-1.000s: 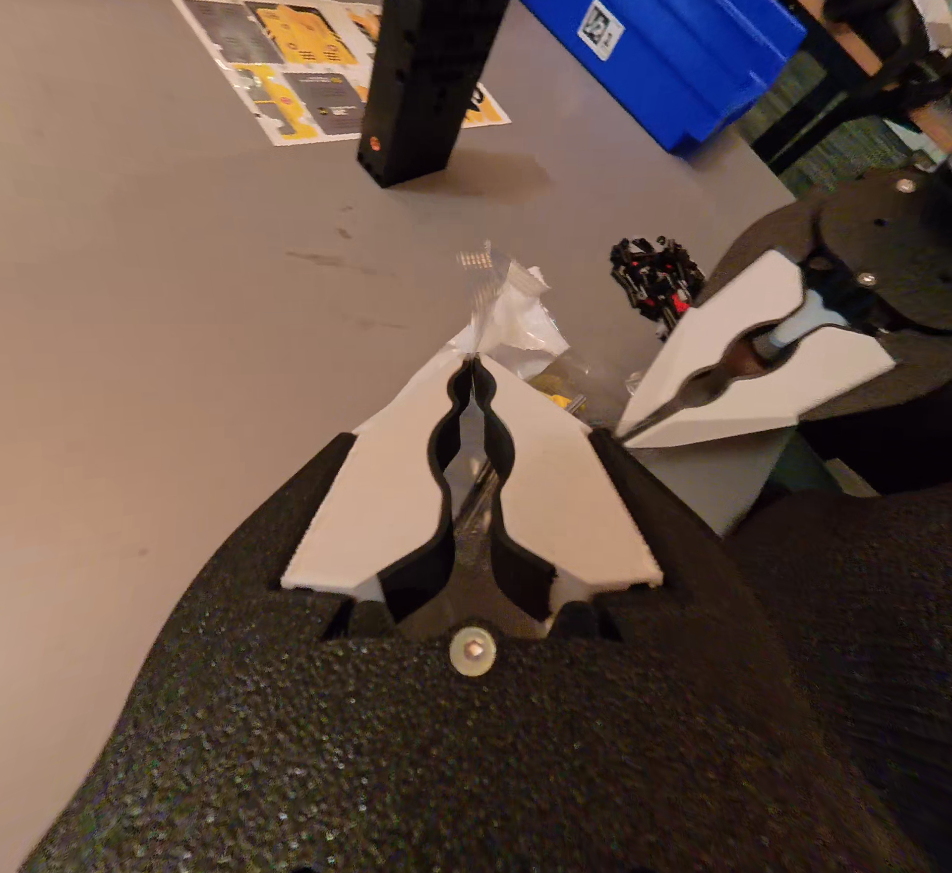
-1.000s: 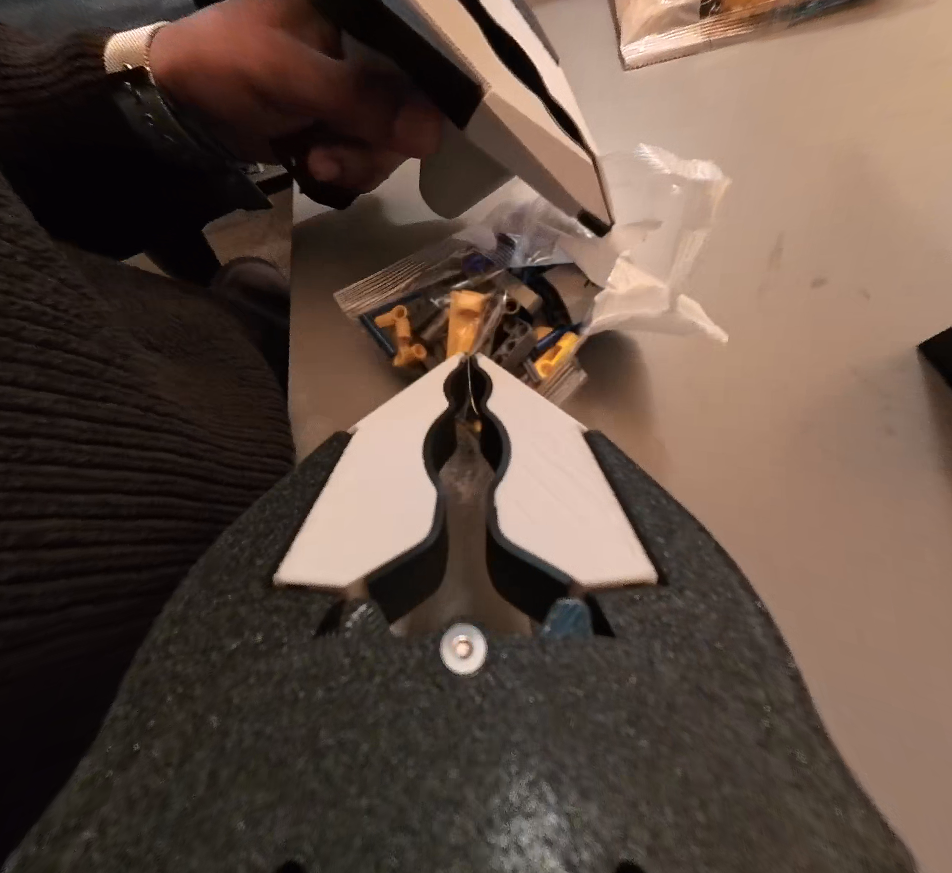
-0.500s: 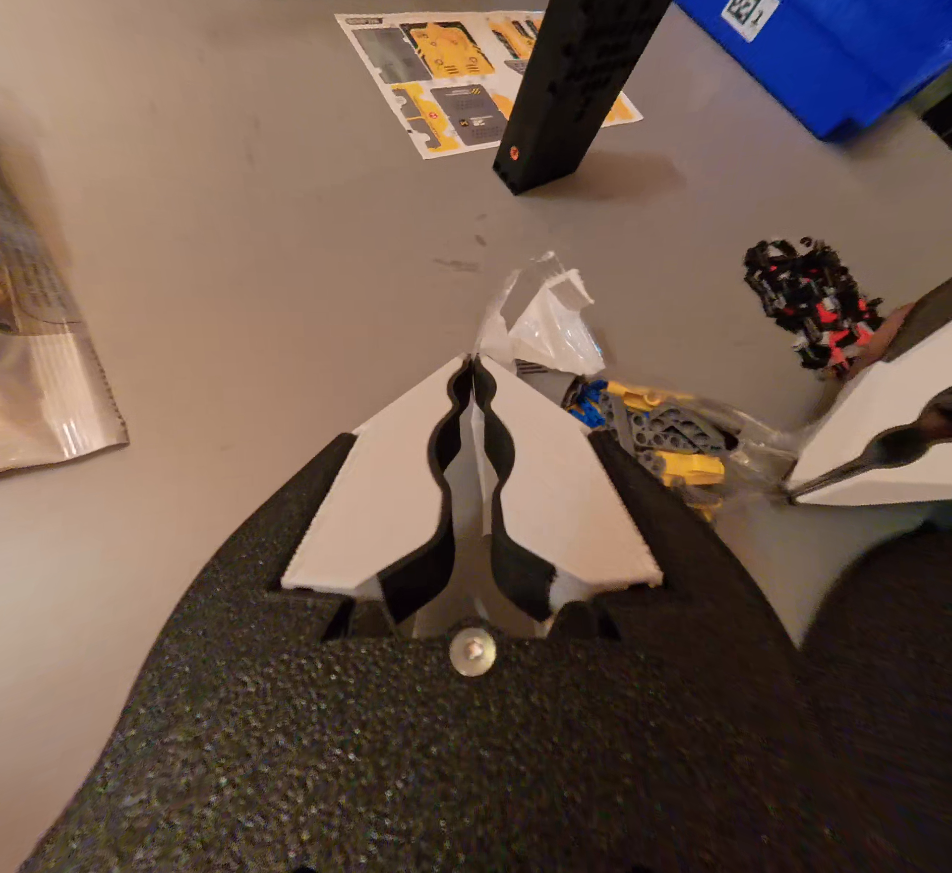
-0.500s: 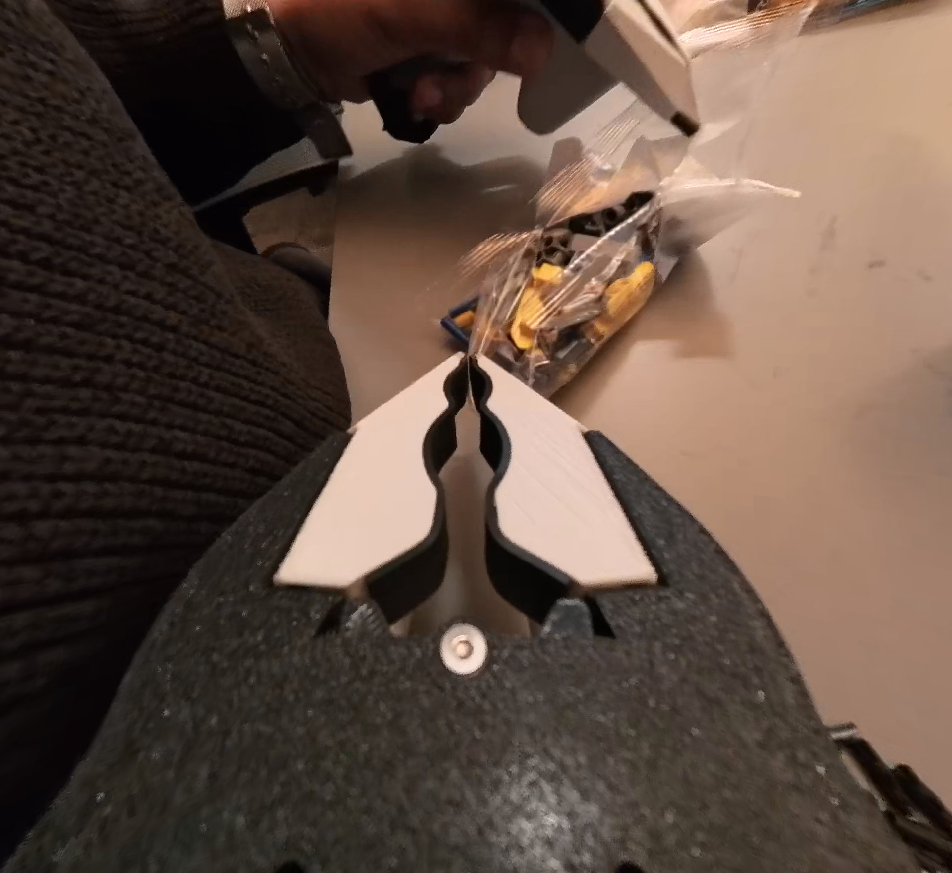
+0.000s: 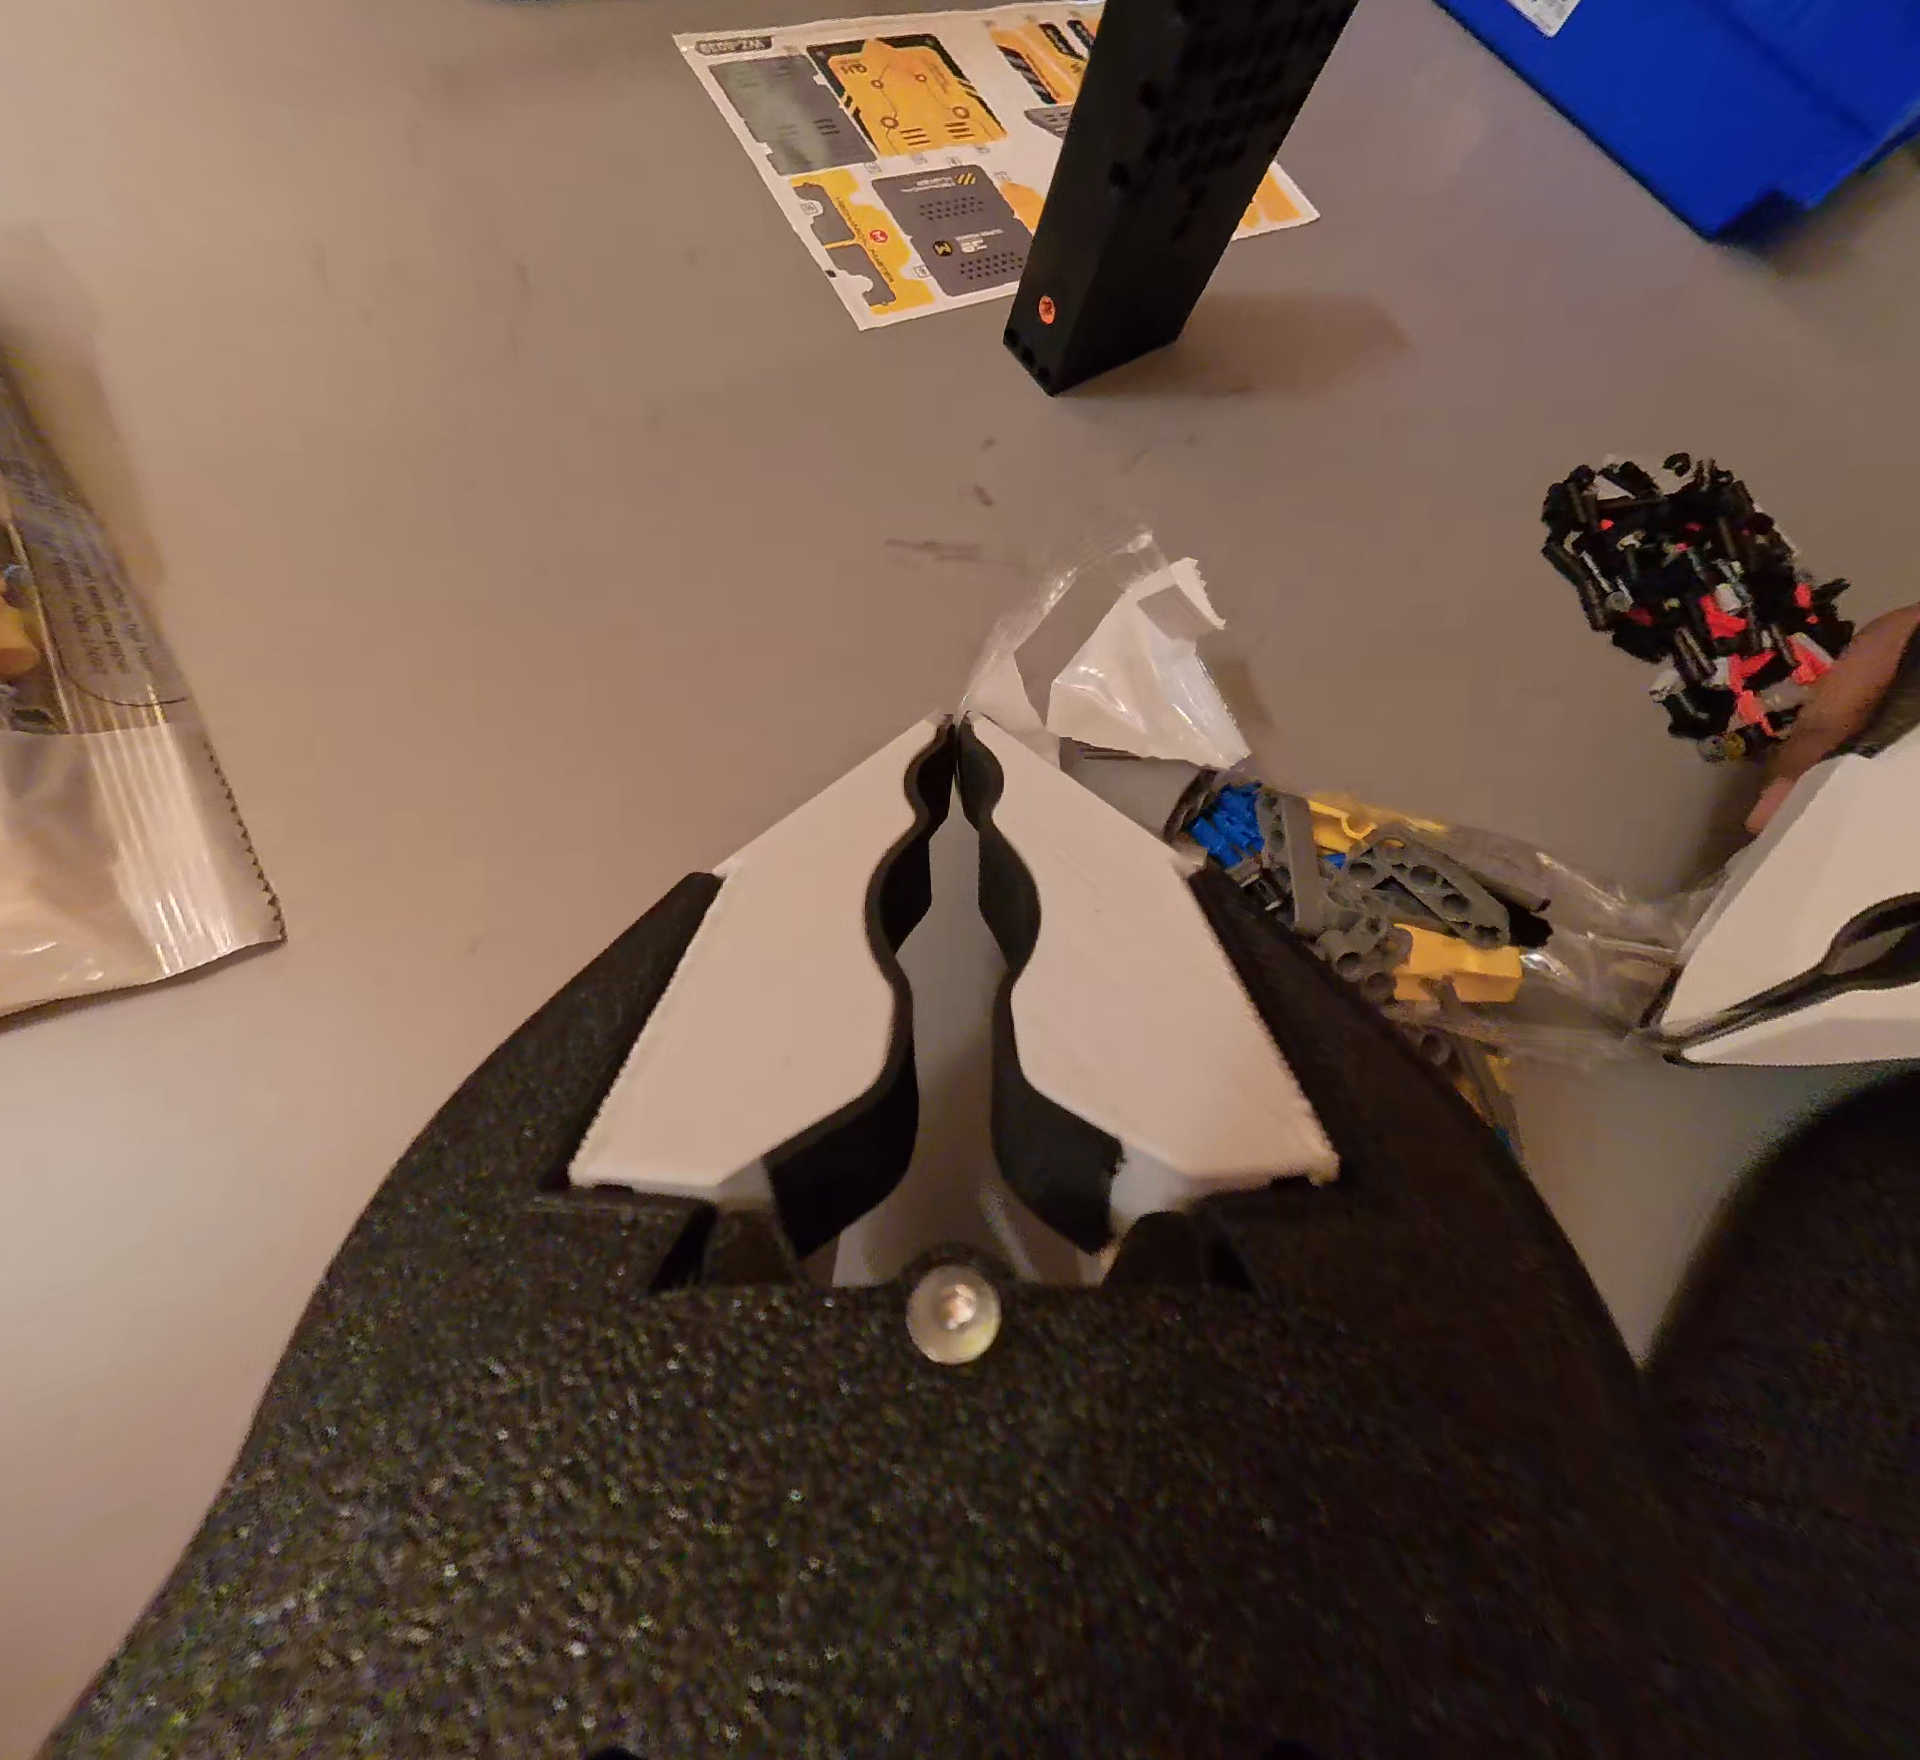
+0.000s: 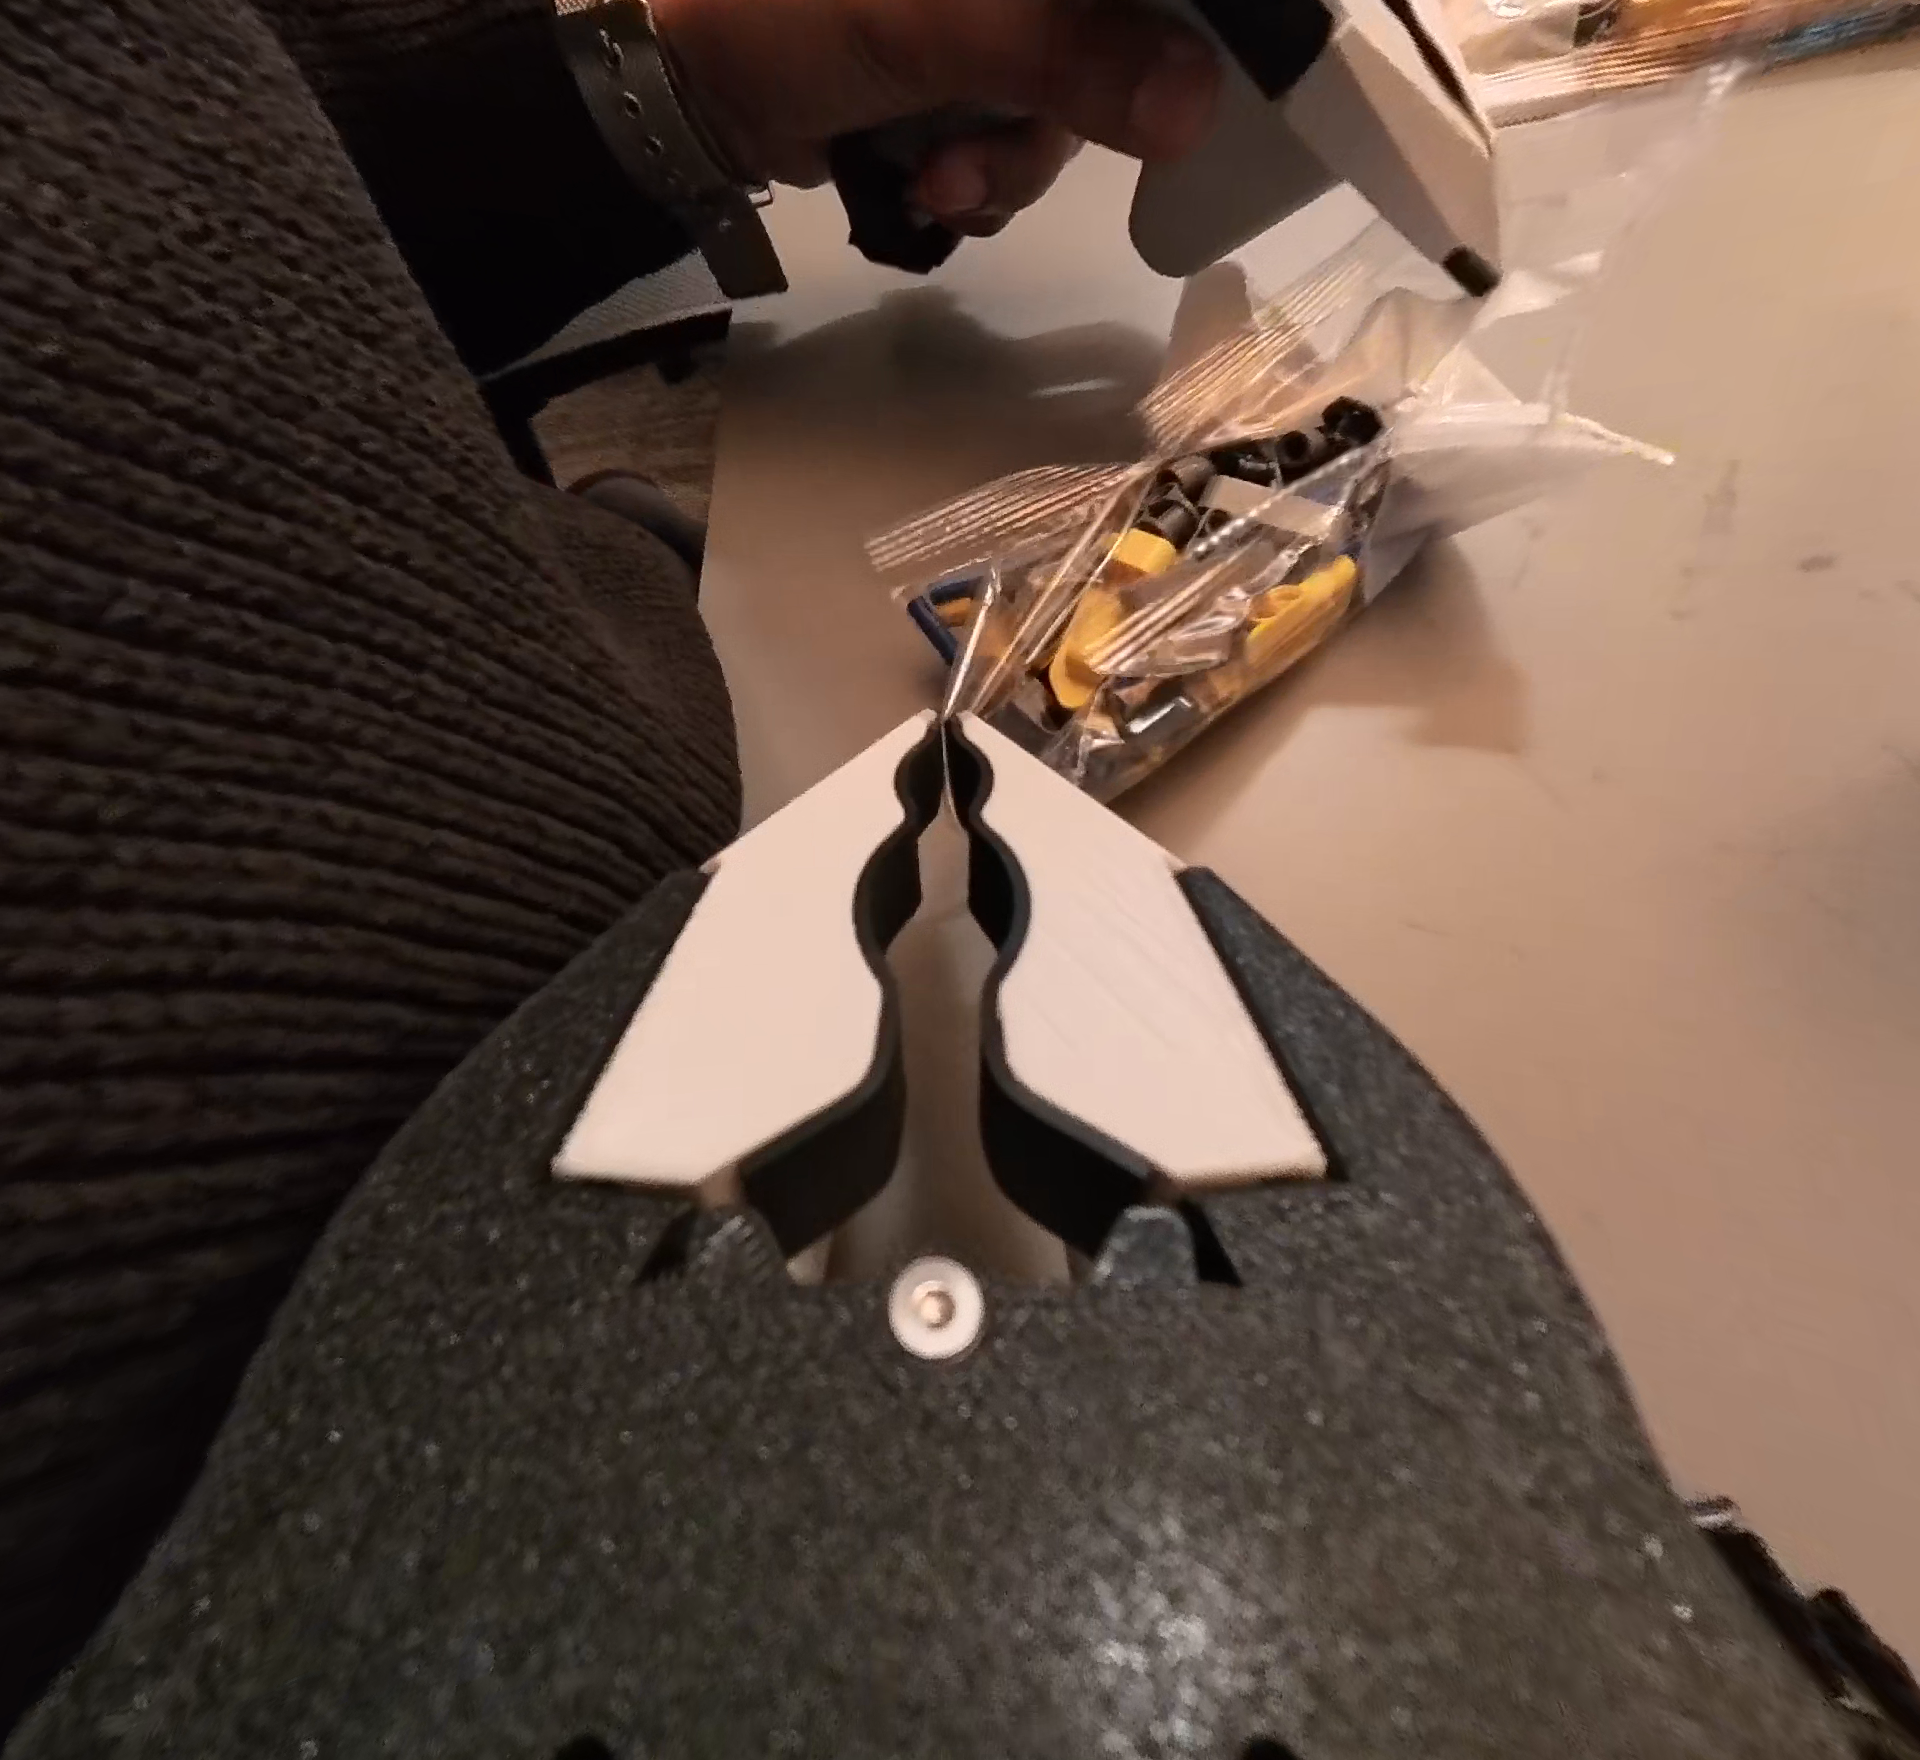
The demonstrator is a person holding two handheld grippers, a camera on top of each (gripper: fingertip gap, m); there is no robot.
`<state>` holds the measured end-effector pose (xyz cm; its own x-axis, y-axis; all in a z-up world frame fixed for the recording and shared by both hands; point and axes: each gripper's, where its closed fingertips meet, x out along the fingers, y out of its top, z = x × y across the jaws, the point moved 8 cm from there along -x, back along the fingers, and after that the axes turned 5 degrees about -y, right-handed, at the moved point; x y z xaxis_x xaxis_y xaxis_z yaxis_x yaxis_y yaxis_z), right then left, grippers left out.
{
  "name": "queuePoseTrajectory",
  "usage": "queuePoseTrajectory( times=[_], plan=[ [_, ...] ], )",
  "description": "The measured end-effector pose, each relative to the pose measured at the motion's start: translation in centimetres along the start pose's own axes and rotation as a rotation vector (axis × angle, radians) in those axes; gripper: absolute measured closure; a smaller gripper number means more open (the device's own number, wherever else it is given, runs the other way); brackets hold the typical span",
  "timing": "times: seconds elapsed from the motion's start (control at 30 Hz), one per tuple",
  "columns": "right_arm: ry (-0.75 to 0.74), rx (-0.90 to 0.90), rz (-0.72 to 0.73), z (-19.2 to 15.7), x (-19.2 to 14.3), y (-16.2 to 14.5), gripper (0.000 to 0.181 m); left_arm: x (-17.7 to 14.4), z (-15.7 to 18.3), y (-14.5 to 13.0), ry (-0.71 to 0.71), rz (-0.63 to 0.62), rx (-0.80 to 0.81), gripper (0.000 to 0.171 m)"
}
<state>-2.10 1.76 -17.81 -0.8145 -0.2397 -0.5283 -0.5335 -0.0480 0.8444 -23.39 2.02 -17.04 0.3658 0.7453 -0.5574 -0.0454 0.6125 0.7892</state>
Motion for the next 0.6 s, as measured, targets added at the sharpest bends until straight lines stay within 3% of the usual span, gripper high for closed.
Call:
queuePoseTrajectory(
  times=[0.17,0.27,0.37,0.6],
  plan=[
    [-0.069,0.087,0.076,1.4,-1.0,0.1,0.180,-0.3,0.9,0.1,-0.038,0.031,-0.005,0.171],
    [-0.070,0.161,0.160,2.1,-1.8,0.8,0.158,-0.1,2.1,0.1,-0.130,0.029,-0.025,0.159],
    [-0.030,0.227,0.252,2.3,-2.5,1.8,0.155,-0.2,3.3,0.5,-0.191,0.055,-0.035,0.151],
    [-0.137,0.202,0.167,2.6,-2.4,1.2,0.154,-2.0,3.9,0.2,-0.162,0.053,-0.022,0.148]
  ],
)
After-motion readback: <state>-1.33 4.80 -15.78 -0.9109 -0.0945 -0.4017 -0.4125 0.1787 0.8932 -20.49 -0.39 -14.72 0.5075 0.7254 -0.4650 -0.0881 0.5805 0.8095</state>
